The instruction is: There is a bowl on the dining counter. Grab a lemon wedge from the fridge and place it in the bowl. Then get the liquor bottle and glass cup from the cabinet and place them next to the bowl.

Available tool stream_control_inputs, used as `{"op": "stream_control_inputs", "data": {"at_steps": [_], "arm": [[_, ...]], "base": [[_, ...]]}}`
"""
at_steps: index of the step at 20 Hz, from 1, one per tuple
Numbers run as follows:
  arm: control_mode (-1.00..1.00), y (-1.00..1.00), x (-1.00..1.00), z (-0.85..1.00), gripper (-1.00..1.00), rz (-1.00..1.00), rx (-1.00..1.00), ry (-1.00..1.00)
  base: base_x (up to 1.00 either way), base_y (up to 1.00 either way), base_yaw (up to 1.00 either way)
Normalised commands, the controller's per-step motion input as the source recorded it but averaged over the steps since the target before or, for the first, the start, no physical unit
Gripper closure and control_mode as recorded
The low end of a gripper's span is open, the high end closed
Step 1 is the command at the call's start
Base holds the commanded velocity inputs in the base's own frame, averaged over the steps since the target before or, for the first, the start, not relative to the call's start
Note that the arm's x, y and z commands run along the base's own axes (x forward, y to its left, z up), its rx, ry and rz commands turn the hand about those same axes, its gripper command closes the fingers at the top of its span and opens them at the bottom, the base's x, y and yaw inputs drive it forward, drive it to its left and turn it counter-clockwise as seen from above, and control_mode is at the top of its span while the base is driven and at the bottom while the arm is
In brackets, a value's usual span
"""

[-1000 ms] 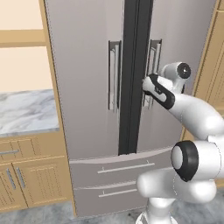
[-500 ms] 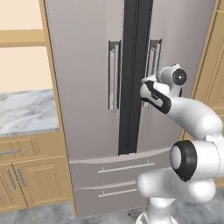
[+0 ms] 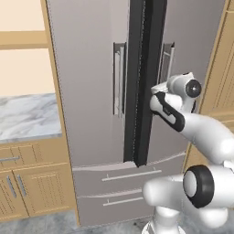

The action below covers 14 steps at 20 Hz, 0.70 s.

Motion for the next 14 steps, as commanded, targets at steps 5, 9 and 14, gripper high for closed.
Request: {"op": "stream_control_inputs", "data": {"at_steps": [5,9,14], "arm": [[-1.0,-0.38,-0.95,0.28,1.0,0.0,0.0,-0.03],[-1.0,-0.5,-0.78,0.47,1.0,0.0,0.03,0.02],[-1.0,-0.57,-0.64,0.42,-1.0,0.0,0.06,0.06]], "base": [[0.0,0.0,0.0],[0.0,0.0,0.0],[0.0,0.0,0.0]]}}
